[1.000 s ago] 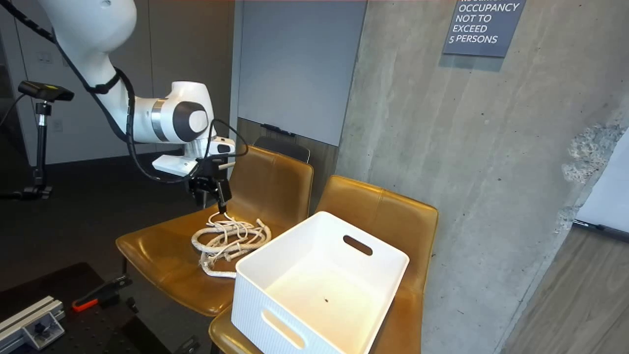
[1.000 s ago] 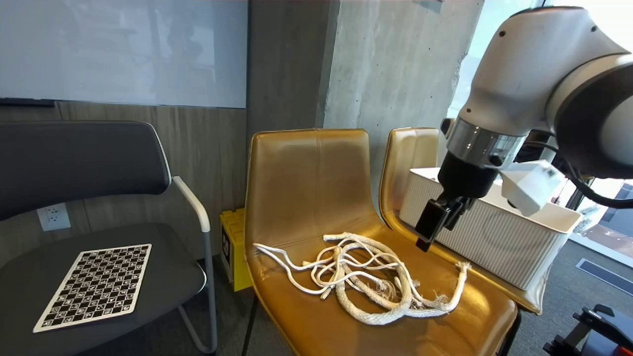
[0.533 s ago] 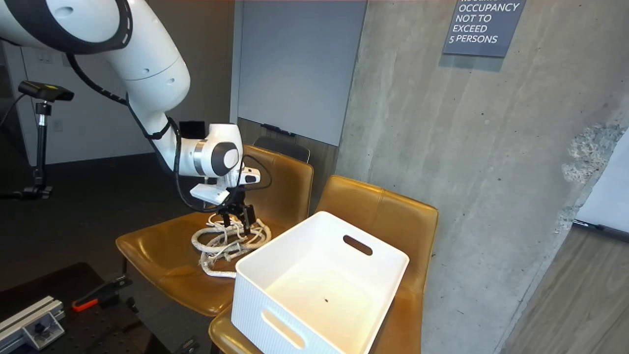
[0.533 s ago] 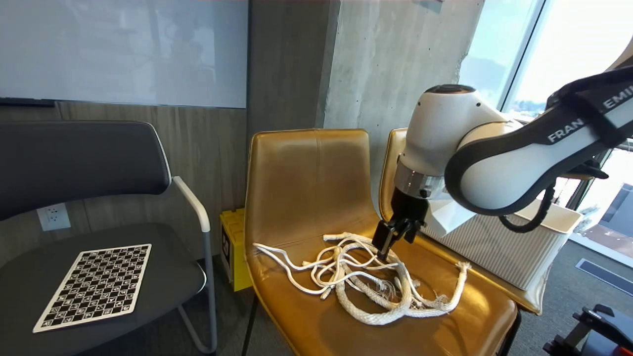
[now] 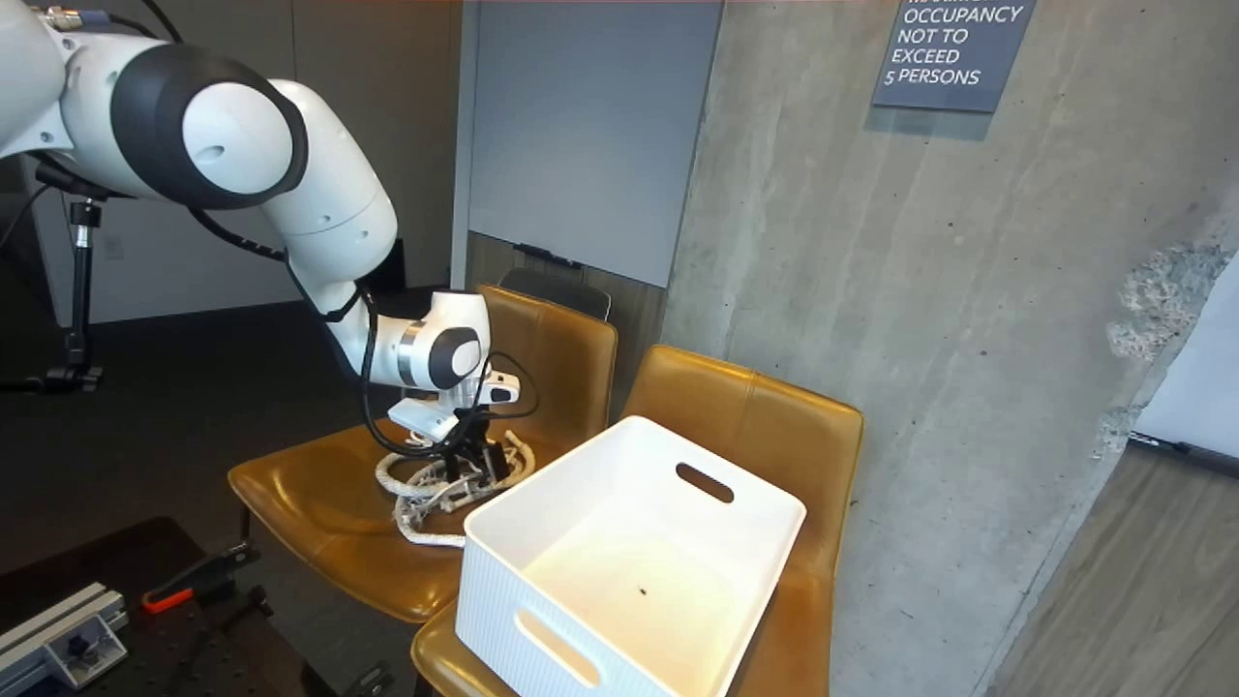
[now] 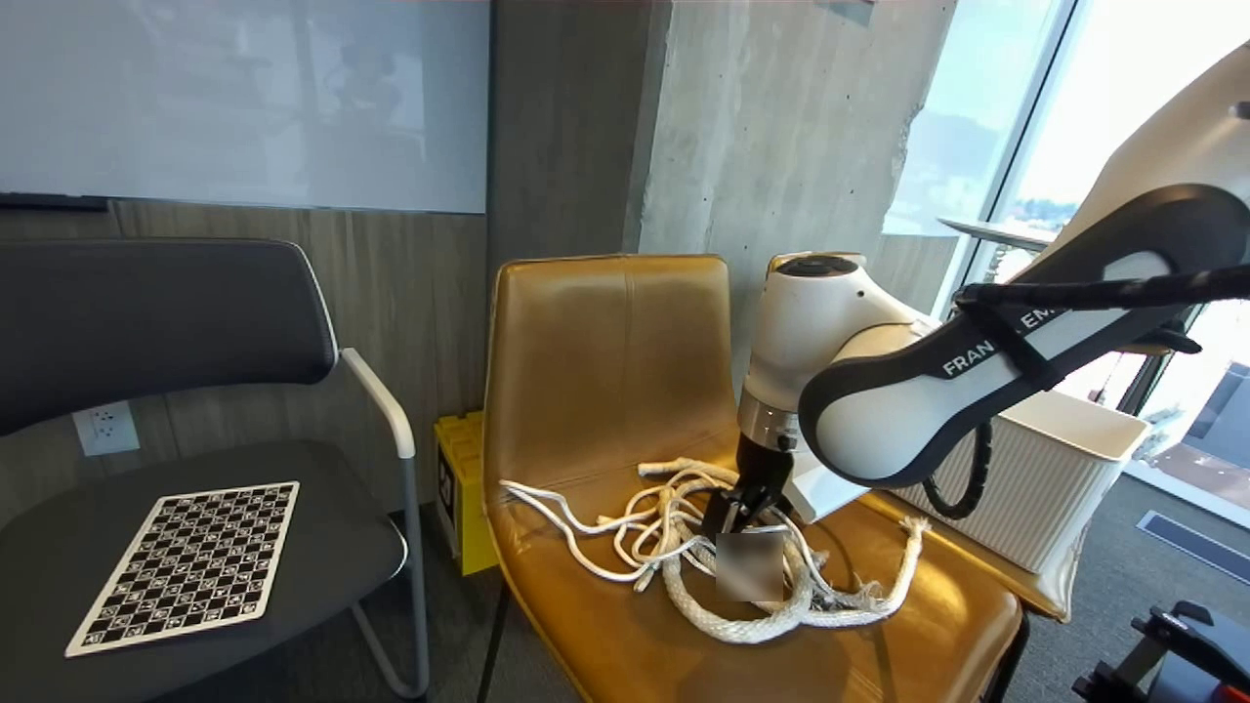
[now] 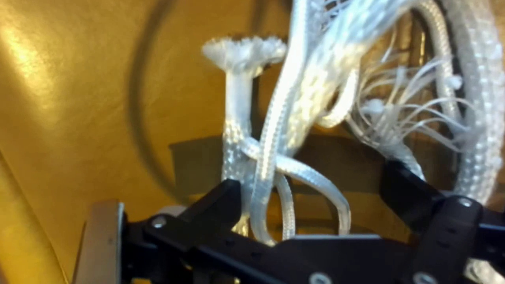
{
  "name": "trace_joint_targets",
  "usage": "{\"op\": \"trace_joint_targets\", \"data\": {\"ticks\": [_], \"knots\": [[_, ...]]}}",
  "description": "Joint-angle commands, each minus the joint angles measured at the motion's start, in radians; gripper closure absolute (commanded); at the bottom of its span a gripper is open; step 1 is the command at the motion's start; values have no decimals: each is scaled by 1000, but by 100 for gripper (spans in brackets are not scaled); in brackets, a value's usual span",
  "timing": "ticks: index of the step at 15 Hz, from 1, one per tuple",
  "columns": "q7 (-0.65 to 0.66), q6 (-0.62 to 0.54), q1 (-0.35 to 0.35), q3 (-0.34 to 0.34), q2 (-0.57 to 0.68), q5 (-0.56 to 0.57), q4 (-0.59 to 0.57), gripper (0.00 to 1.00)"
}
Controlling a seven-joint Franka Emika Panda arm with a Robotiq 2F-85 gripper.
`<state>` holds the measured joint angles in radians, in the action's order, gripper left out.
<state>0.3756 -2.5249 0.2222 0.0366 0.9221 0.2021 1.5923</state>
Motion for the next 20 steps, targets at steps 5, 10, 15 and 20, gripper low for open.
{"op": "trace_joint_targets", "data": {"ticks": [5, 10, 15, 20], "knots": [[5, 52, 80, 37, -32, -3, 35, 58], [8, 34, 105, 46, -98, 3, 143, 95], [8, 19, 100, 37, -218, -2, 322, 100], [14, 69, 121, 33, -410, 18, 438, 100]]}}
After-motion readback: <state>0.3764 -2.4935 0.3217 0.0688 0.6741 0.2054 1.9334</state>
